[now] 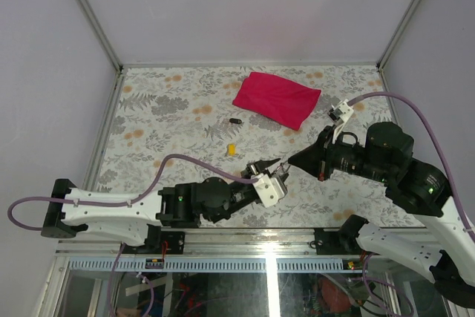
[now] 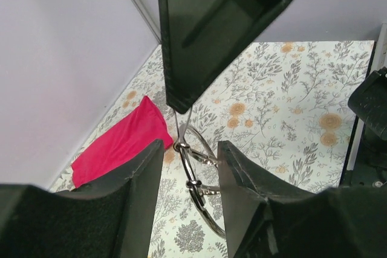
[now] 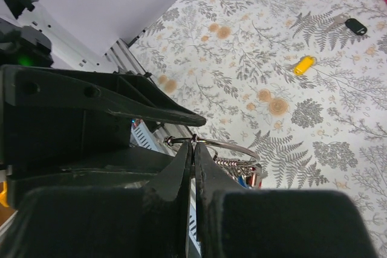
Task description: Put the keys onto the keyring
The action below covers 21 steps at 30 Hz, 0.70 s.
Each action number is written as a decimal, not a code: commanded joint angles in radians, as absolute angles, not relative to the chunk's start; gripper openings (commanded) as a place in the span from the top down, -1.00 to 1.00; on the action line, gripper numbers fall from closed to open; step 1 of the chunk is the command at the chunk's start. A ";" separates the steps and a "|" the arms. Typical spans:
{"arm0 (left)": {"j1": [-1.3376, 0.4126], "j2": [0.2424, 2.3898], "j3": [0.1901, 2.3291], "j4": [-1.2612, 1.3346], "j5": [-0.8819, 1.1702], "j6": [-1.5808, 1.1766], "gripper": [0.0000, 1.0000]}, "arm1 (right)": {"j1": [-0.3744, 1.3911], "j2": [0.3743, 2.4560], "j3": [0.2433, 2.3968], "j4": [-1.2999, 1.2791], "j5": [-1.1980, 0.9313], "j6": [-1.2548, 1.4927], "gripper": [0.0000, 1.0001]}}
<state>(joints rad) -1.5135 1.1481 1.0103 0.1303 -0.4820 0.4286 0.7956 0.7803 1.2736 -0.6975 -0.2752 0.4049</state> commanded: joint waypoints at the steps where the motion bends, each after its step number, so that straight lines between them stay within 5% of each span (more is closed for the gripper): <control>1: -1.536 1.100 0.964 0.302 -0.536 0.495 0.17 | 0.795 0.775 1.295 -0.586 -0.339 0.459 1.00; 21: -1.563 1.102 0.970 0.341 -0.564 0.588 0.50 | 0.794 0.790 1.299 -0.559 -0.429 0.515 1.00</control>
<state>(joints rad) -1.5528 1.0931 0.9585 0.2546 -0.5285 0.5446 0.7956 0.7921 1.2736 -0.6266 -0.3809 0.4938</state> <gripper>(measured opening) 0.257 0.016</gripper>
